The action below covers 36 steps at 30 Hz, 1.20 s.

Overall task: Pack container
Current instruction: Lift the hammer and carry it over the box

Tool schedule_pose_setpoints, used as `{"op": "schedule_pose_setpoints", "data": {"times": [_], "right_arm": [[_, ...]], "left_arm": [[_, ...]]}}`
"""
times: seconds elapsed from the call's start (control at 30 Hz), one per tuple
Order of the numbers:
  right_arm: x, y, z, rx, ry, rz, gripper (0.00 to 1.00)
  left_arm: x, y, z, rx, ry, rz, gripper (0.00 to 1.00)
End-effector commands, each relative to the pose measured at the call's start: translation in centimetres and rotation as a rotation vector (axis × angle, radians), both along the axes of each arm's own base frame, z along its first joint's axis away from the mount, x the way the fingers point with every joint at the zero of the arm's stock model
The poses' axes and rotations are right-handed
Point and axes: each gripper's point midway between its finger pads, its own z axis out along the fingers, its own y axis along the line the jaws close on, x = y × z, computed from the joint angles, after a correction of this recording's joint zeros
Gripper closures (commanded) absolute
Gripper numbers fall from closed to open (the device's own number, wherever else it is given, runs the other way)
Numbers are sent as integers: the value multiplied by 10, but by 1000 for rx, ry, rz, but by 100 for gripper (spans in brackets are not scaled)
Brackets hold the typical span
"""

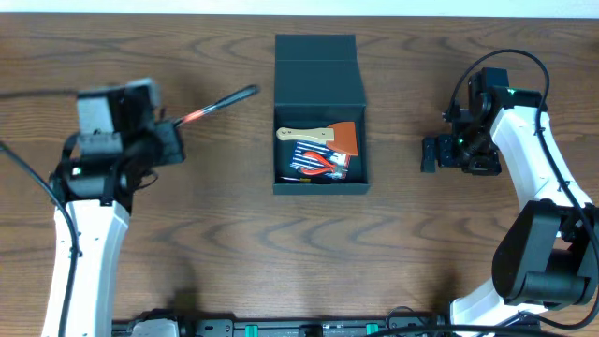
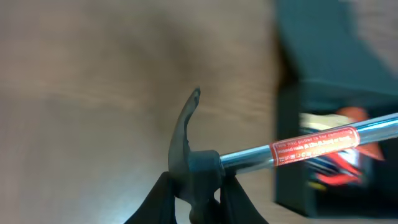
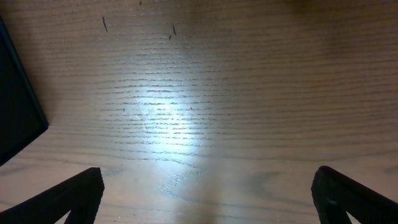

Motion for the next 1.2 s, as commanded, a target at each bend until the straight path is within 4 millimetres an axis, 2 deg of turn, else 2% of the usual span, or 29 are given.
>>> {"op": "schedule_pose_setpoints", "data": {"times": [0.0,0.1,0.2,0.3,0.4,0.57,0.8,0.97,1.17], "right_arm": [[1,1,1,-8,-4,3,1],[5,-1,1,-8,-20,-44,1],[12,-3,1,11,-48,-70,1],[15,-3,2,34,-60,-83,1],[15,-5,2,37,-63,-89,1],[15,-4,2,41,-64,-90,1],[17,-3,2,52,-72,-90,1],[17,-3,2,51,-72,-89,1],[17,-3,2,51,-72,-89,1]], "left_arm": [[9,-43,34,18,-68,-173,94],[16,-79,43,47,-75,-264,95],[21,-116,40,97,-68,-380,94],[26,-141,24,136,-35,-448,94],[29,-159,-2,152,21,-499,95],[31,-177,-37,183,93,-562,94],[37,-195,-64,192,121,-596,94],[45,-190,-78,237,140,-572,95],[52,-183,-84,316,121,-595,94]]}}
